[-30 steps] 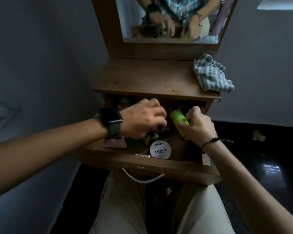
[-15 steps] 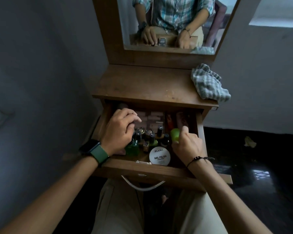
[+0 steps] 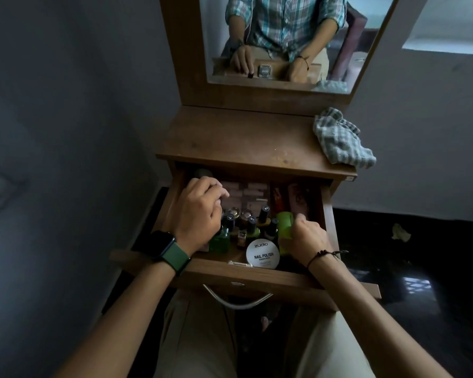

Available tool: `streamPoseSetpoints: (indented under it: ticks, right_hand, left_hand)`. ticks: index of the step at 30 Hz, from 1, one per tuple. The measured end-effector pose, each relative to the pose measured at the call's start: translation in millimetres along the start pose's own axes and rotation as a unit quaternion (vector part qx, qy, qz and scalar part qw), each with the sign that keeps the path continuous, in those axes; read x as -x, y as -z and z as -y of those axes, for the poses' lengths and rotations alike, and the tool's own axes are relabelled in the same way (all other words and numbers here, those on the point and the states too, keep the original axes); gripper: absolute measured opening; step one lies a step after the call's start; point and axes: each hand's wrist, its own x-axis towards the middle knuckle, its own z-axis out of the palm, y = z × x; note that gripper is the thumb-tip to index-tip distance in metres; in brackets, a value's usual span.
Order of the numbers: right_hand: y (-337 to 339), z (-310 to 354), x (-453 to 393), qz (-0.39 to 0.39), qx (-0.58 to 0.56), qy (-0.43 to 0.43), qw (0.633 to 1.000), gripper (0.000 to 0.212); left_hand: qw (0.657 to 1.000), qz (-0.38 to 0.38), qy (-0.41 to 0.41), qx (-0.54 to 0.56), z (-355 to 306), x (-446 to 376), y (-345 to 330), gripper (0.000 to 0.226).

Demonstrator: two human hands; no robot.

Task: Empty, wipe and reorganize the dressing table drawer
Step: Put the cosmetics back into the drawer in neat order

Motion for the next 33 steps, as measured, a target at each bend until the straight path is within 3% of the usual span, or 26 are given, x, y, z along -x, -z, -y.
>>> streamPoseSetpoints:
  ticks: [4,7,11,16,19,23,28,33]
  right_hand:
    - [7,-3,13,-0.061,0.032,0.037,0.997,0.020]
    - [11,-19,36,-0.209,0.009,0.115,0.971,0.011]
    - [6,-53,61,-0.367,-0.042,0.136,0.919,0.029]
    - [0,-56,59,-0.385,-0.095,0.072,0.915,0.046]
    - [-1,-53,54,-0.387,-0.087,0.063,0.916,0.050]
    - [2,-53,41,-0.388,-0.055,0.069,0.917,0.055]
    - [7,-47,15,-0.388,0.042,0.092,0.916,0.064]
    - [20,-41,-11,-0.358,0.092,0.145,0.918,0.079]
  left_hand:
    - [1.000,0.005,-0.025,-0.001,0,2,-1,0.030]
    - [0.999,-0.005,-0.025,-0.029,3,11,8,0.029]
    - [0.995,-0.039,0.026,-0.083,17,35,29,0.032]
    - [0.970,-0.061,0.223,-0.073,42,50,38,0.035]
    - [0.956,-0.066,0.282,-0.040,46,43,35,0.035]
    - [0.963,-0.060,0.260,-0.037,49,33,26,0.041]
    - [0.978,-0.027,0.188,-0.089,56,10,18,0.074]
    - [0.984,0.024,0.142,-0.104,58,-18,14,0.082]
